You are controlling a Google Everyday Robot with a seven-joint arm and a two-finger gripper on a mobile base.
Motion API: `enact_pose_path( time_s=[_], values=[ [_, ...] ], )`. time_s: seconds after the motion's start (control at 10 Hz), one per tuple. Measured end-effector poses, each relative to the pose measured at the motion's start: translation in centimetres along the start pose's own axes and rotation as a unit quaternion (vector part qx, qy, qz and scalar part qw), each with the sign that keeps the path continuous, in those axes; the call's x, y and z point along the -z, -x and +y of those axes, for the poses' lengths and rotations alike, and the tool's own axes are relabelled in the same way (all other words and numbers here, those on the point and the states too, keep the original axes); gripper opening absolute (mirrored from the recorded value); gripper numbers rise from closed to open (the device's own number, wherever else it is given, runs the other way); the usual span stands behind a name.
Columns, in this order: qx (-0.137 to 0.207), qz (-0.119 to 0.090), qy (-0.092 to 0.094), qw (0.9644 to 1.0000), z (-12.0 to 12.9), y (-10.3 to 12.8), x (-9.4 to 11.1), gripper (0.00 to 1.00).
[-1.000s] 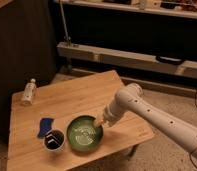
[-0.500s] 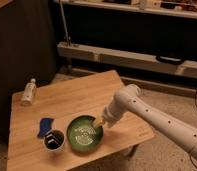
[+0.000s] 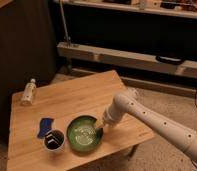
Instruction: Drag the ceramic bowl in a circle
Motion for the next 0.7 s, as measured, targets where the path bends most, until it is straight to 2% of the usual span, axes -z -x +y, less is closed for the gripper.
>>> enact_pose_path(
  time_s=[0.1, 0.4, 0.7],
  values=[
    [0.006, 0.002, 0.002, 1.0000, -0.3, -0.3, -0.2, 0.27],
    [0.014, 0.004, 0.010, 0.9998, -0.6, -1.1, -0.7, 0.01],
    [0.039, 0.008, 0.020, 0.9990, -3.0, -3.7, -1.2, 0.00]
  ],
)
